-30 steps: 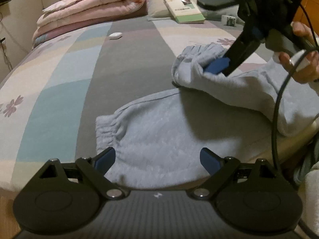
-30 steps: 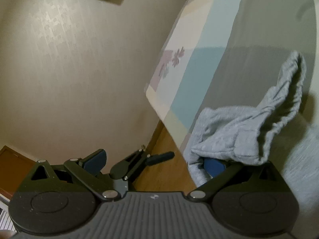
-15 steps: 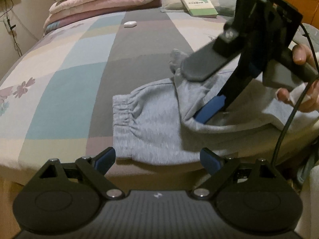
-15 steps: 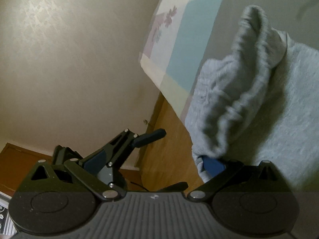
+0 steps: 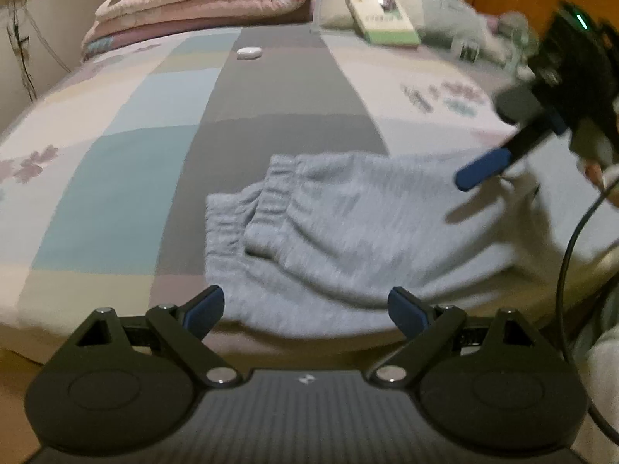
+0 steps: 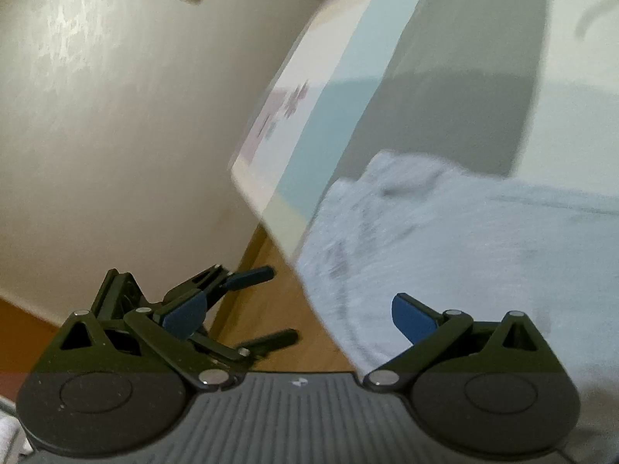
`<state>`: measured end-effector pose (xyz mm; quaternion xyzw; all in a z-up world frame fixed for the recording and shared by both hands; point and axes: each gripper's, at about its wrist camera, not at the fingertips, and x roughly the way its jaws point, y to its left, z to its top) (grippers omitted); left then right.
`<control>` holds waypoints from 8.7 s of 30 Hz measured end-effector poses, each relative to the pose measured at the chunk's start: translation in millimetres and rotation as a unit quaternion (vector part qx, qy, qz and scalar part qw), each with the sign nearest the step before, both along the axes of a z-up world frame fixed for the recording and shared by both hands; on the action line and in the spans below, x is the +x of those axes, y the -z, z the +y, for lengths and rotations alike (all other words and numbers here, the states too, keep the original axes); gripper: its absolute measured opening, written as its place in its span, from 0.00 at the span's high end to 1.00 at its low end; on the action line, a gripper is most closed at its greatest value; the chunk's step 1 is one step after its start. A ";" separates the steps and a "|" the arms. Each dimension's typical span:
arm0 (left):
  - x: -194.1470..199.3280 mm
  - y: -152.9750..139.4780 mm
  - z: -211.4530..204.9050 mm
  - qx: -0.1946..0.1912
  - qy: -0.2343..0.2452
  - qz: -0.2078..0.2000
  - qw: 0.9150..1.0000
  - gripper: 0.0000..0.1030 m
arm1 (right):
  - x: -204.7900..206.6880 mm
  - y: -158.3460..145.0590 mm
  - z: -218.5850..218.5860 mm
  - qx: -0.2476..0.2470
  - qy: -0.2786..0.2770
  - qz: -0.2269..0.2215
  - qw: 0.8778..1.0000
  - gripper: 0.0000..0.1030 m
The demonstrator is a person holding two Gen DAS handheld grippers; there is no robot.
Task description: Fold clothes
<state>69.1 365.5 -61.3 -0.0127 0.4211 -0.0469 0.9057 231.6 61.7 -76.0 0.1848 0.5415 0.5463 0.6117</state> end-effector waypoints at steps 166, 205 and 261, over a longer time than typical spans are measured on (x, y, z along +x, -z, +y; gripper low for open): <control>126.1 45.5 -64.0 -0.023 0.064 0.006 0.998 0.35 | 14.1 52.6 12.1 -0.224 -0.079 -0.384 0.892 0.78; 33.6 20.1 -43.8 0.065 0.030 -0.069 0.995 0.38 | 17.0 43.7 75.7 -0.152 -0.182 -0.412 0.880 0.79; 43.8 8.7 -43.8 -0.146 0.064 -0.004 0.987 0.24 | -72.0 57.5 -92.3 -0.309 0.076 -0.327 0.890 0.12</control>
